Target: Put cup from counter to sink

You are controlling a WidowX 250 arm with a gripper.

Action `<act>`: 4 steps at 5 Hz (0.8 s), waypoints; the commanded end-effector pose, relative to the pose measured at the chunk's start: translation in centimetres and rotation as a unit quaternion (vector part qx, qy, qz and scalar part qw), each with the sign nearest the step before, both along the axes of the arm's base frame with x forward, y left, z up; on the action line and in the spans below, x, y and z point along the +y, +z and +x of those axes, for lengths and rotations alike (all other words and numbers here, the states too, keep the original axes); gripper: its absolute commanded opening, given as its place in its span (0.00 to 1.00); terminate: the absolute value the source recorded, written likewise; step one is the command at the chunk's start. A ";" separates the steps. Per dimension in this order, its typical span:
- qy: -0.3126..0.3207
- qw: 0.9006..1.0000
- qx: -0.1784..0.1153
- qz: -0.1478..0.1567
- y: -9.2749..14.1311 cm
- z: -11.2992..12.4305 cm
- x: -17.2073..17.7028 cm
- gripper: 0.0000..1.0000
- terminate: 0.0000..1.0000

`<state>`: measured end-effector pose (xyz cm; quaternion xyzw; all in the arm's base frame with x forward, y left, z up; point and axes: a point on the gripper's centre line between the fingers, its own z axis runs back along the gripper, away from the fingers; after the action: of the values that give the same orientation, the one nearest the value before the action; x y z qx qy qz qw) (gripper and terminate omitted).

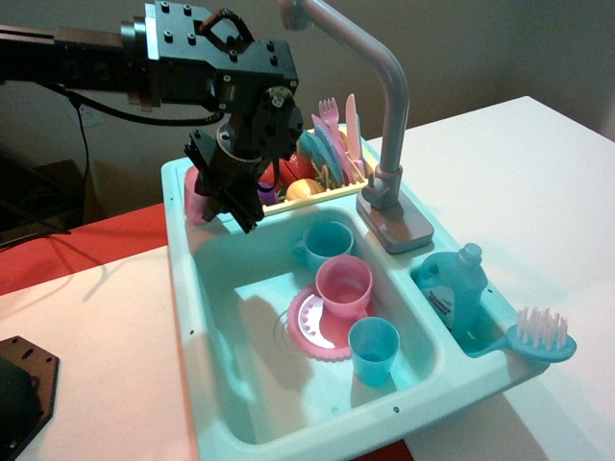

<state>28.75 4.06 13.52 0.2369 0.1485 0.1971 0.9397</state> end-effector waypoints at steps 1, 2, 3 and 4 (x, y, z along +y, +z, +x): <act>-0.034 0.997 -0.070 -0.009 3.7 1.5 -3.6 0.00 0.00; -0.054 0.994 -0.098 -0.010 6.0 3.0 -6.3 0.00 0.00; -0.061 0.991 -0.114 -0.021 6.9 3.7 -8.5 0.00 0.00; -0.051 0.993 -0.106 -0.023 4.5 4.0 -9.5 0.00 0.00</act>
<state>32.47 -5.12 14.46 0.2209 0.0732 0.1607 0.9592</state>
